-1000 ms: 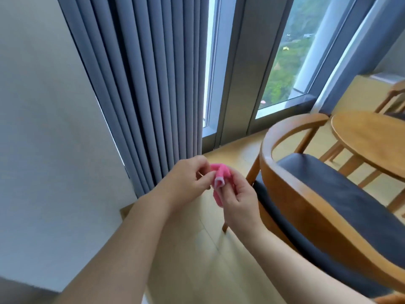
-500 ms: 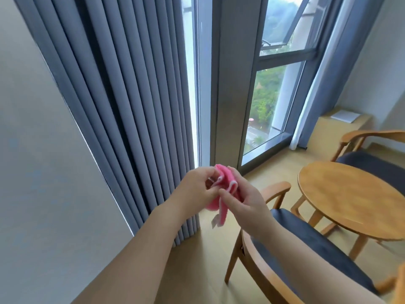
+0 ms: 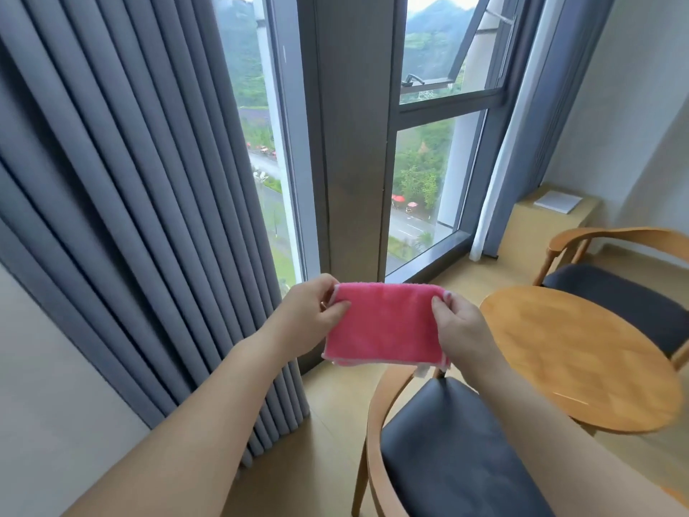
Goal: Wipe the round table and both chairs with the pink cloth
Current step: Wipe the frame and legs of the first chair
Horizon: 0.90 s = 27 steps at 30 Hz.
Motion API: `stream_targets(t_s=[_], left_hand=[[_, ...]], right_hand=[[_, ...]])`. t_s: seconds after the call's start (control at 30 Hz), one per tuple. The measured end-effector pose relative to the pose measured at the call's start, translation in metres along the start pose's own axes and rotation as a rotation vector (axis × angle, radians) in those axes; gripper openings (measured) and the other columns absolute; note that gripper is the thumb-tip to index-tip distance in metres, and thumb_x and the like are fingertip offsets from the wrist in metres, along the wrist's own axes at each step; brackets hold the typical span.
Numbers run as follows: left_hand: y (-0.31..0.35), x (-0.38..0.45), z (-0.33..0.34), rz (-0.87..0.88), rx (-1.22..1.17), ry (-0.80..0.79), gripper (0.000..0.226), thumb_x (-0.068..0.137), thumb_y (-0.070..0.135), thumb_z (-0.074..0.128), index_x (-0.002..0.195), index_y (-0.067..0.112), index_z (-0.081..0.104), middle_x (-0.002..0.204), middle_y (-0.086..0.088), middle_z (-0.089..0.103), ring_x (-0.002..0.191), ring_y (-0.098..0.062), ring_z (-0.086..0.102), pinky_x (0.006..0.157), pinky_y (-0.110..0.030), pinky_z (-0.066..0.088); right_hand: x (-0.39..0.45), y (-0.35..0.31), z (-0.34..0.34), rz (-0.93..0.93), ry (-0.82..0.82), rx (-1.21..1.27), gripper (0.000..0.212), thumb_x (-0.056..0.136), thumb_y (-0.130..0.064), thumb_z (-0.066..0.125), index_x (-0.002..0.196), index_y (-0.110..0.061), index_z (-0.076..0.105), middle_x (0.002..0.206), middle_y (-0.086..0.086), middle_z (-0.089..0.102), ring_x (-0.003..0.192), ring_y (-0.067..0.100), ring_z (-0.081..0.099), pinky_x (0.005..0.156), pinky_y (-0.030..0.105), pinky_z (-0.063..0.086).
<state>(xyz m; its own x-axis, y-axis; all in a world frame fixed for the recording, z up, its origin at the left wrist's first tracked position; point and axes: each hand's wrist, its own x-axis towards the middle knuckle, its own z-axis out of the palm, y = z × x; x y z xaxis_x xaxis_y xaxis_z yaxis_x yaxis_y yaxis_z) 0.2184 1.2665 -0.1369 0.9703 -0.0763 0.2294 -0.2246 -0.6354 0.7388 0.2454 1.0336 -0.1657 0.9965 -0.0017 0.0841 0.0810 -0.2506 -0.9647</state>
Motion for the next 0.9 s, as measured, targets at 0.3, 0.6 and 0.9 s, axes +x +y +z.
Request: stream_targets(t_s=[0.3,0.6,0.9], left_hand=[[-0.039,0.131,0.034,0.134,0.022,-0.114,0.015,0.089,0.027,0.059,0.078,0.036,0.052,0.07,0.014,0.058,0.062,-0.001,0.055,0.051,-0.01,0.04],[-0.141,0.326,0.013,0.111,-0.027,-0.593,0.051,0.077,0.014,0.061,0.117,0.036,0.04,0.096,0.011,0.065,0.08,-0.003,0.066,0.067,-0.021,0.057],[-0.129,0.438,0.03,0.45,-0.031,-0.862,0.005,0.086,0.029,0.066,0.089,0.033,0.067,0.084,0.012,0.067,0.079,-0.005,0.063,0.068,-0.027,0.052]], right_hand=[[0.097,0.022,0.007,0.001,0.119,-0.106,0.025,0.101,-0.028,0.042,0.087,-0.02,0.06,0.077,0.0,0.059,0.063,0.0,0.055,0.052,0.015,0.044],[0.239,0.017,0.078,0.088,0.275,-0.08,0.028,0.102,-0.023,0.041,0.089,-0.021,0.066,0.077,-0.005,0.062,0.075,0.008,0.059,0.06,0.018,0.047],[0.302,-0.017,0.08,0.099,0.361,-0.208,0.027,0.101,-0.026,0.043,0.099,-0.009,0.063,0.084,0.004,0.058,0.074,0.007,0.056,0.069,0.025,0.046]])
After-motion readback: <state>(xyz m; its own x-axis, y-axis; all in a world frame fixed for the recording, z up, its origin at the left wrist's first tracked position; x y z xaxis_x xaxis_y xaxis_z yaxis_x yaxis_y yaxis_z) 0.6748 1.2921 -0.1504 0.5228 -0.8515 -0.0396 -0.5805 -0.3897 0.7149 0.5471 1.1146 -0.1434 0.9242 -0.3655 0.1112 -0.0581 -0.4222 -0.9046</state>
